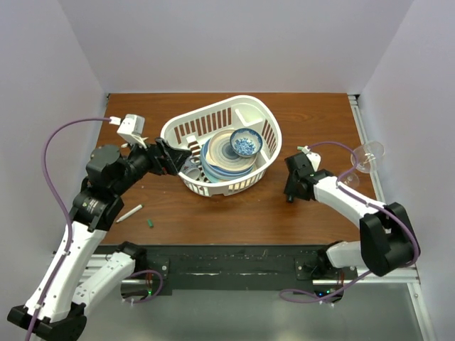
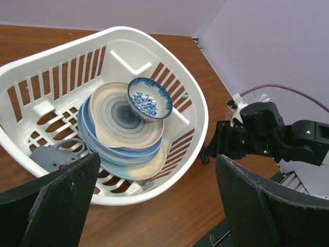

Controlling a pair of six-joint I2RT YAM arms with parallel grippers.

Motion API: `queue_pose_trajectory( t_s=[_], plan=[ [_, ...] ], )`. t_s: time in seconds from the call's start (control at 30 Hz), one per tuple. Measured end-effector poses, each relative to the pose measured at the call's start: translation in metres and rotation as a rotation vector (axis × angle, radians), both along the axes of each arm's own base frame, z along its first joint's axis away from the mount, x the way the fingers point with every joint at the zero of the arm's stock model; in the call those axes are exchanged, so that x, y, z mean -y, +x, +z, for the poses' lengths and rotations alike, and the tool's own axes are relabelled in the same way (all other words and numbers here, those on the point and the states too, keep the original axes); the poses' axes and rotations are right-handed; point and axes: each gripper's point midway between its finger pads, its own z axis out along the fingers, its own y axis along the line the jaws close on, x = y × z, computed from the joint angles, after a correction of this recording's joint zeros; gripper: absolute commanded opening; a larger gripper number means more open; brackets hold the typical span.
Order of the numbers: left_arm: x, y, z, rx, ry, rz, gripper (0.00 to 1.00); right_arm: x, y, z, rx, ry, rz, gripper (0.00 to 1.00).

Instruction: Insert the pens into the pen caps

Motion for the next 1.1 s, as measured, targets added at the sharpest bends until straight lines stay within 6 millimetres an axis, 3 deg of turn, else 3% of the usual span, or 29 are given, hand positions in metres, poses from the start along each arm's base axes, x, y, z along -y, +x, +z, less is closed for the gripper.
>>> queue_pose_trajectory(
  t_s=[0.4,0.83,0.93,1.1],
  plan=[
    [-0.002,-0.004,0.012,0.032,-0.011,0.004,0.99,-0.008,-0.001,-0.026,-0.046,0.024,0.021,0.39],
    [-0.006,-0.001,0.008,0.007,0.008,0.026,0.92,-0.008,0.0,-0.024,-0.045,0.016,0.048,0.15],
    [-0.007,0.002,0.008,-0.013,0.016,0.041,0.89,-0.01,-0.004,-0.014,-0.02,0.04,0.068,0.12],
    [-0.001,0.017,0.007,-0.077,0.017,0.045,0.86,-0.014,-0.006,0.037,0.125,0.108,0.102,0.09]
  ],
)
